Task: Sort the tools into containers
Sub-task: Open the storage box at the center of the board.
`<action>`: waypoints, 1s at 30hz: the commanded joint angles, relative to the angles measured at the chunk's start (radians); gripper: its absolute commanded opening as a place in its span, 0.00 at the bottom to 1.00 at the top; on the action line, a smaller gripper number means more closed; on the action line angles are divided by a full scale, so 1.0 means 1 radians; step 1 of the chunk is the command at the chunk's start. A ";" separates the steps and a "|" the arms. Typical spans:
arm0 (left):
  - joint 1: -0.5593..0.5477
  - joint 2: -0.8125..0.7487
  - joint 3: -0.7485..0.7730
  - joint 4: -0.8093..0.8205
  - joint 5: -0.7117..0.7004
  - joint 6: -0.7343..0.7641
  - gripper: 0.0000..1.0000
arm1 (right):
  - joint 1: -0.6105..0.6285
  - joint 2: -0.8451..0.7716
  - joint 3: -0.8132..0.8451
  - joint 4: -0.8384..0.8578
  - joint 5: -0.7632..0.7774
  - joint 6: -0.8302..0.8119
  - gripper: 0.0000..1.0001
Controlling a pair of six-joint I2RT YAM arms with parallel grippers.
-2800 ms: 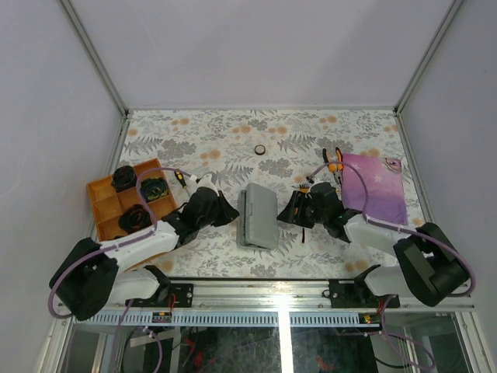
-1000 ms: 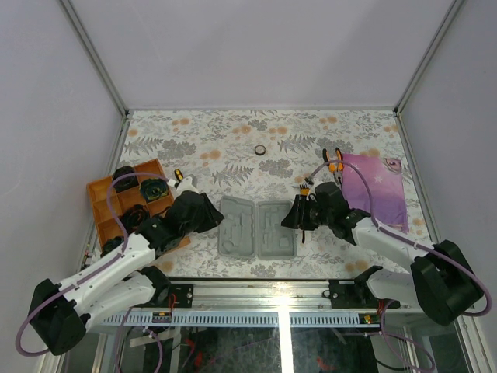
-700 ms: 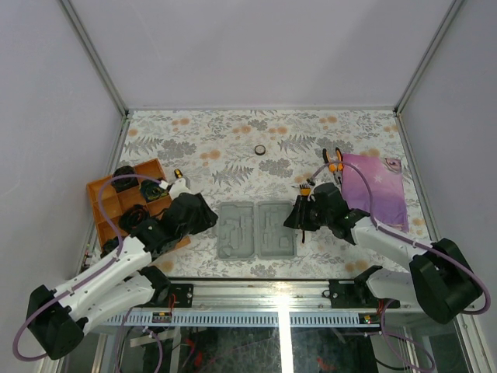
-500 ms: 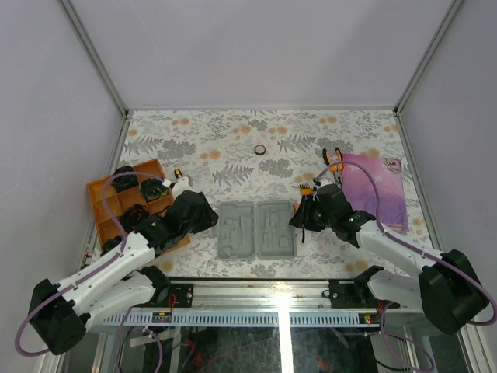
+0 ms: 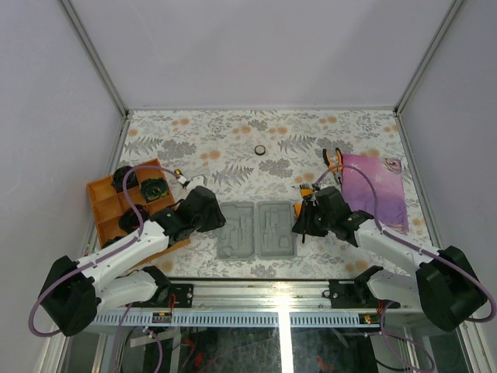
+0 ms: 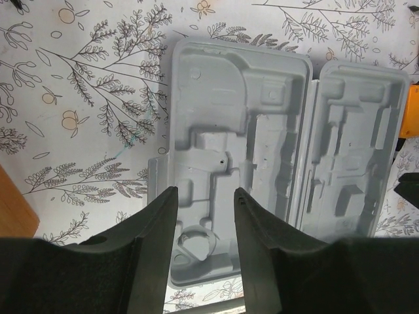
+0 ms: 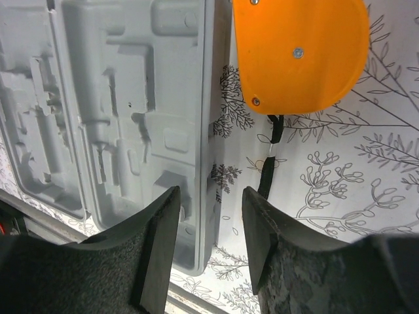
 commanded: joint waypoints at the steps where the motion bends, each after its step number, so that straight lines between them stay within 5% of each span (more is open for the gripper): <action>1: -0.002 -0.003 -0.023 0.062 -0.007 0.002 0.38 | 0.006 0.068 0.021 0.055 -0.048 -0.010 0.50; 30: 0.091 0.083 -0.065 0.032 -0.040 0.005 0.36 | 0.006 0.305 0.142 0.131 0.027 -0.032 0.35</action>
